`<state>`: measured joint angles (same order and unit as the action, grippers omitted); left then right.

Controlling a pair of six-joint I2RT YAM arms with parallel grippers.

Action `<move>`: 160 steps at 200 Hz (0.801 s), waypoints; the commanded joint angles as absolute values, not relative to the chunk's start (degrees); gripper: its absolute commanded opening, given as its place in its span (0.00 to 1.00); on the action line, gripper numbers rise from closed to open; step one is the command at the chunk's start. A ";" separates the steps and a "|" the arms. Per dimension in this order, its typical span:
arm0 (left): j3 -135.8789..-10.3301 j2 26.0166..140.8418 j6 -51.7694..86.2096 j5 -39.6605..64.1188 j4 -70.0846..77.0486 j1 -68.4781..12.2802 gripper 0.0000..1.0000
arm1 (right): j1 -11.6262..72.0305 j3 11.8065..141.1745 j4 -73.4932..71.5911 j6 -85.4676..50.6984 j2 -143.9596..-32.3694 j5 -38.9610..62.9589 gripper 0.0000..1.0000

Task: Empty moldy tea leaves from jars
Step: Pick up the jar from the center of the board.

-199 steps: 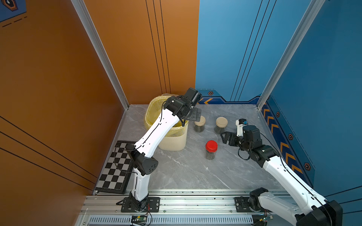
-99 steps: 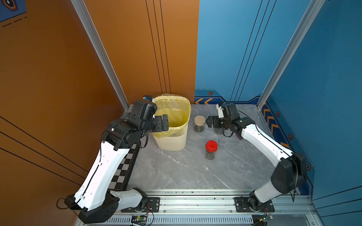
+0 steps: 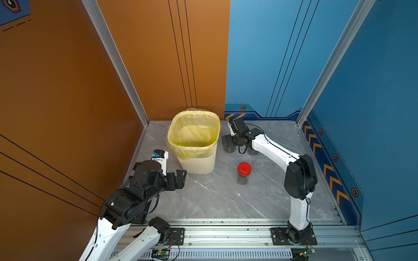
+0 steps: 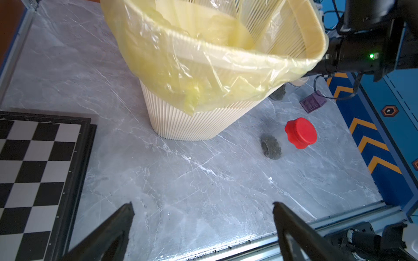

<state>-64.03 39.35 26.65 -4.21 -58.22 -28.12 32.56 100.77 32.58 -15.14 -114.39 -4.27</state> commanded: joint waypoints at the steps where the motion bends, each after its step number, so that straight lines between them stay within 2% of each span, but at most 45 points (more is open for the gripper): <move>1: -60.97 38.46 26.69 0.25 -54.53 -27.86 0.98 | 32.86 104.77 35.77 -14.35 -117.59 -9.18 1.00; 48: -55.87 37.32 25.50 1.32 -50.34 -27.84 0.98 | 32.88 108.02 35.85 -14.39 -122.91 -11.03 1.00; 160: -54.38 40.78 23.38 1.67 -47.21 -27.69 0.98 | 30.87 115.12 36.06 -15.47 -131.62 -10.09 1.00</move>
